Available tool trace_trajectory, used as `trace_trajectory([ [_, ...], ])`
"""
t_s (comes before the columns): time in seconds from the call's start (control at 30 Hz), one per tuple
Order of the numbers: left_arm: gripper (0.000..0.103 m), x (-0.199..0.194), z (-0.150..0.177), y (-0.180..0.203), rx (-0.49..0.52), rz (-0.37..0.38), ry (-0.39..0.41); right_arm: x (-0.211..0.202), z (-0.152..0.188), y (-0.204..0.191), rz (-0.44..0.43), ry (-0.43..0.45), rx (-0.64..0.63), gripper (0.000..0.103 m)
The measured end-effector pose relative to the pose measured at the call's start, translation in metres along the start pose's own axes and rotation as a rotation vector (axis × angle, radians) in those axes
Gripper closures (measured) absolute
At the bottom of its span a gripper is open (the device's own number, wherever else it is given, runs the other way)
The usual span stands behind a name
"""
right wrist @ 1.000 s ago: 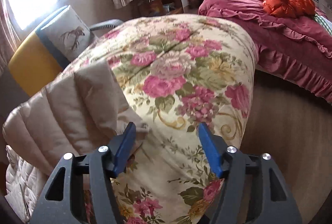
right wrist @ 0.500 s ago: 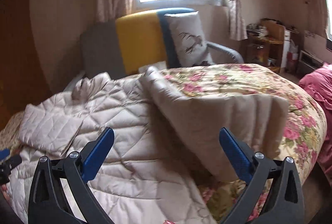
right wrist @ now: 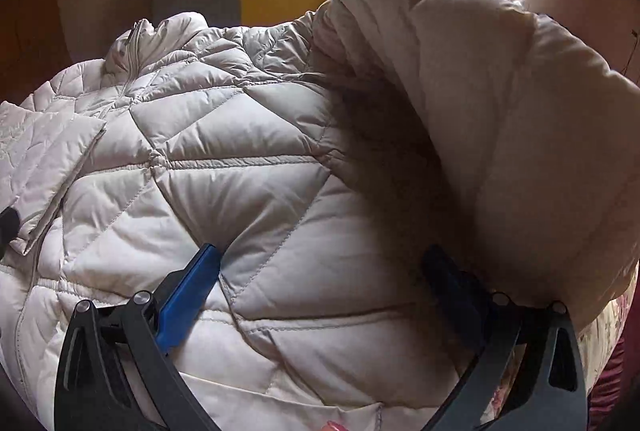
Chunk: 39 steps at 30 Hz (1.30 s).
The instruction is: Fold large clothes
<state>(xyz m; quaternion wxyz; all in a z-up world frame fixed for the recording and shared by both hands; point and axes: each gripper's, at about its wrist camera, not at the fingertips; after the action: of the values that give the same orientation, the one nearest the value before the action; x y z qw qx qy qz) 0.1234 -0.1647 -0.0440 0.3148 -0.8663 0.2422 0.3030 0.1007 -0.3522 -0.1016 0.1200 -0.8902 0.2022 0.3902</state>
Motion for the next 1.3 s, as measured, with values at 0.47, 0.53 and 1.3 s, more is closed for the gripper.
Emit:
trace_trajectory([
  [0.47, 0.09, -0.045, 0.036, -0.116, -0.418, 0.007, 0.13, 0.007, -0.002, 0.005, -0.043, -0.017, 0.036, 0.002],
  [0.53, 0.09, -0.062, 0.049, -0.151, -0.524, -0.023, 0.156, 0.006, -0.002, 0.005, -0.042, -0.017, 0.036, 0.002],
  [1.3, 0.099, -0.206, 0.204, -0.407, -1.055, -0.537, 0.259, 0.003, 0.001, 0.001, -0.034, -0.008, 0.011, 0.002],
])
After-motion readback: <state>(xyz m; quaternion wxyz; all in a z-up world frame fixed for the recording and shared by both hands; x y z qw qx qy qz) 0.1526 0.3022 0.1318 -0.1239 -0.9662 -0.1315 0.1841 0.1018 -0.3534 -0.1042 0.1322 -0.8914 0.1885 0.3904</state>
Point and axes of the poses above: each gripper's, at about its wrist camera, not at the fingertips, and x roughly the way its jaws point, y to its right, z to its underside, and after that the axes turned 5 degrees about x, right-handed
